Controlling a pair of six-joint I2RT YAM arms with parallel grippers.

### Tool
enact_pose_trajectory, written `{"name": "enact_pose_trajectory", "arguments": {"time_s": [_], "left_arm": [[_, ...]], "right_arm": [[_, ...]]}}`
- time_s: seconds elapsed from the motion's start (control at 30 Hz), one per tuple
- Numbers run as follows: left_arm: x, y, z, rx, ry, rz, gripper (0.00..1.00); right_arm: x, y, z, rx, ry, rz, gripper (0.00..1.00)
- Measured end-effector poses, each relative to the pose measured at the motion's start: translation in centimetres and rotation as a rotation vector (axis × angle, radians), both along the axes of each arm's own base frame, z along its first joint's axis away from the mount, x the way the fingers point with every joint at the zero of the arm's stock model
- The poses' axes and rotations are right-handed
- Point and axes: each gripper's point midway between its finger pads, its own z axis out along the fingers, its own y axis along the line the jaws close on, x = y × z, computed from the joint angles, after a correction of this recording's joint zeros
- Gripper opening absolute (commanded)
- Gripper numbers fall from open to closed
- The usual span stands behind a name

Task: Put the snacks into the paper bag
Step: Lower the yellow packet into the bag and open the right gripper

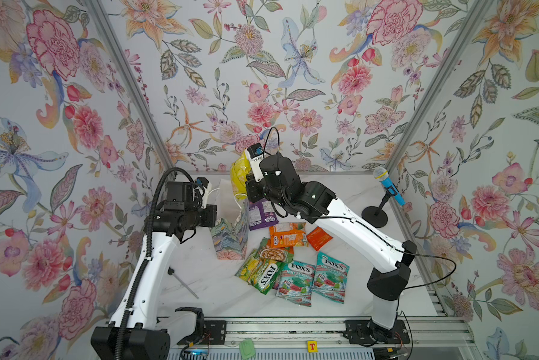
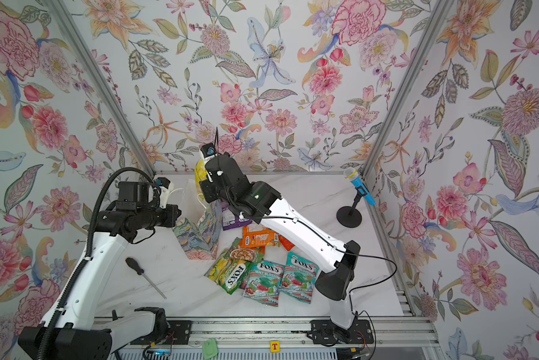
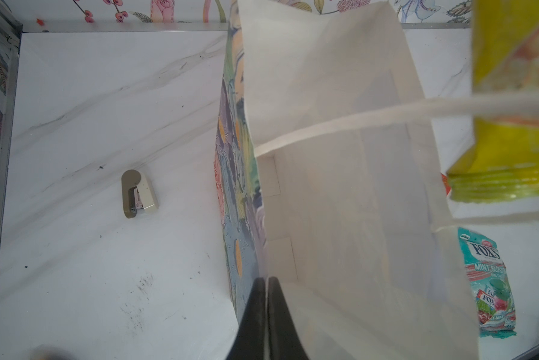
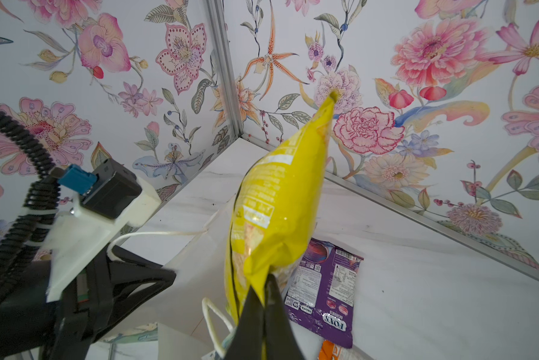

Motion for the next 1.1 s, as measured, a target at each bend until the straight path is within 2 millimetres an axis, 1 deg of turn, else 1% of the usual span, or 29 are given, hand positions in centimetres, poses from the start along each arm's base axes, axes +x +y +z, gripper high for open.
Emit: {"name": "enact_pose_trajectory", "arguments": {"time_s": [0.23, 0.43, 0.6, 0.87, 1.1], "left_arm": [[0.0, 0.0, -0.1, -0.005, -0.001, 0.005, 0.05], [-0.2, 0.0, 0.0, -0.006, -0.009, 0.005, 0.05], [-0.2, 0.0, 0.0, -0.006, -0.011, 0.005, 0.04], [-0.3, -0.1, 0.0, -0.013, -0.020, 0.000, 0.05], [-0.3, -0.3, 0.1, -0.025, -0.022, -0.009, 0.04]], "right_arm": [[-1.2, 0.6, -0.9, 0.003, 0.050, 0.027, 0.00], [-1.8, 1.1, -1.9, 0.017, 0.107, 0.040, 0.00], [-2.1, 1.3, -2.0, 0.031, 0.129, 0.048, 0.00], [-1.5, 2.6, -0.6, 0.062, 0.112, 0.054, 0.00], [-0.8, 3.9, -1.2, 0.051, 0.114, 0.051, 0.00]]}}
